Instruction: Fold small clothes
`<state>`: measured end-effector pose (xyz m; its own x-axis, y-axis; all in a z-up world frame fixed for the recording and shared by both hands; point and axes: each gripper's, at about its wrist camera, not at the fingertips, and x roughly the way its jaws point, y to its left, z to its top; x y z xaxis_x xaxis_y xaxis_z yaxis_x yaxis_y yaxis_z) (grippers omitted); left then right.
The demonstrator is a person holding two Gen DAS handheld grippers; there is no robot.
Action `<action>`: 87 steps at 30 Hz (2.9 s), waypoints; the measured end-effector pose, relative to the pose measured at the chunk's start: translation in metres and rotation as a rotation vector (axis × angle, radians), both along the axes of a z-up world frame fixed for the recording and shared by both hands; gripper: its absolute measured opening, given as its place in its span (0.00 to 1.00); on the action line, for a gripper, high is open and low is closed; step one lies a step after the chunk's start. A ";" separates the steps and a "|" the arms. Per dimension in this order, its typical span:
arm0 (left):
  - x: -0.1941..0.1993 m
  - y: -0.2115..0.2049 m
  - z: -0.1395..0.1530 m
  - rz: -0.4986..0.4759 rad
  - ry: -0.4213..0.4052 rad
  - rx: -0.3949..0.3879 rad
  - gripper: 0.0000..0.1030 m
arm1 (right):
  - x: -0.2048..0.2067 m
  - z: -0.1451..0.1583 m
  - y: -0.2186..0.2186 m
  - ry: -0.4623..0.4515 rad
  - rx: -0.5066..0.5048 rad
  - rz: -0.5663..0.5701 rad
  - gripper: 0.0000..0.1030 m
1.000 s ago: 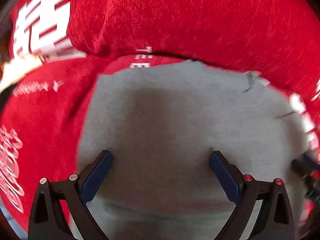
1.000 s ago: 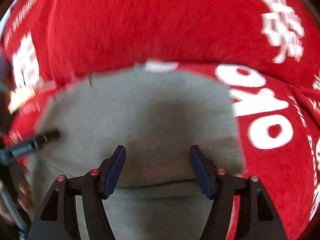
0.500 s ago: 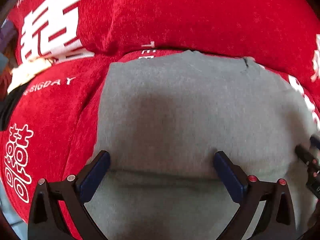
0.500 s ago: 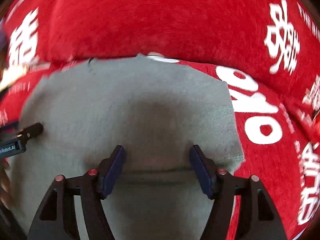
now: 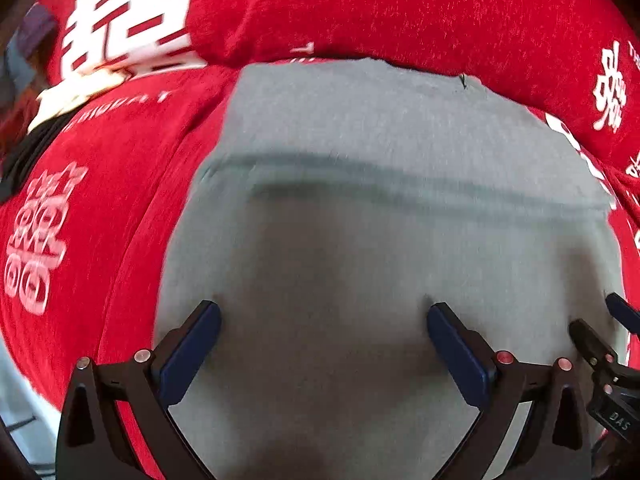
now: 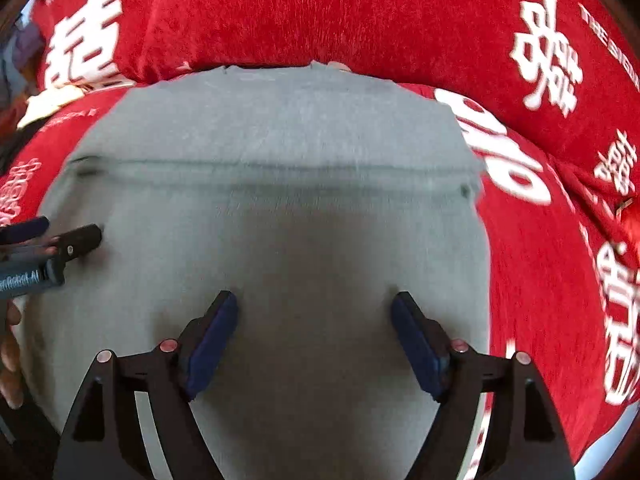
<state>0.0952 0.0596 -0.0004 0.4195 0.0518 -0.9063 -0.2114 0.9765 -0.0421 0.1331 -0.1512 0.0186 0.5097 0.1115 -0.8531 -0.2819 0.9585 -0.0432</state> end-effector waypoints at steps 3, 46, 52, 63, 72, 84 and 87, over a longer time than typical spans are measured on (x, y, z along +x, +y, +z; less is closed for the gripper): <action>-0.044 -0.005 -0.001 0.004 -0.037 0.007 1.00 | -0.045 -0.007 -0.016 -0.038 -0.001 0.048 0.79; -0.144 0.021 0.001 -0.112 0.079 0.026 1.00 | -0.183 -0.011 -0.025 -0.175 -0.334 0.491 0.91; -0.133 0.020 -0.025 -0.112 0.161 -0.014 1.00 | -0.178 -0.039 0.006 -0.186 -0.410 0.538 0.91; -0.146 0.050 -0.029 0.070 0.203 -0.220 1.00 | -0.159 -0.016 -0.111 0.044 -0.132 0.202 0.92; -0.156 0.029 -0.045 0.273 0.134 -0.357 0.92 | -0.151 -0.041 -0.118 0.259 0.226 -0.021 0.73; -0.167 0.051 -0.051 0.274 0.146 -0.443 0.86 | -0.152 -0.043 -0.127 0.273 0.261 -0.060 0.52; -0.182 0.057 -0.028 0.288 0.076 -0.399 0.86 | -0.159 -0.029 -0.128 0.213 0.201 -0.096 0.55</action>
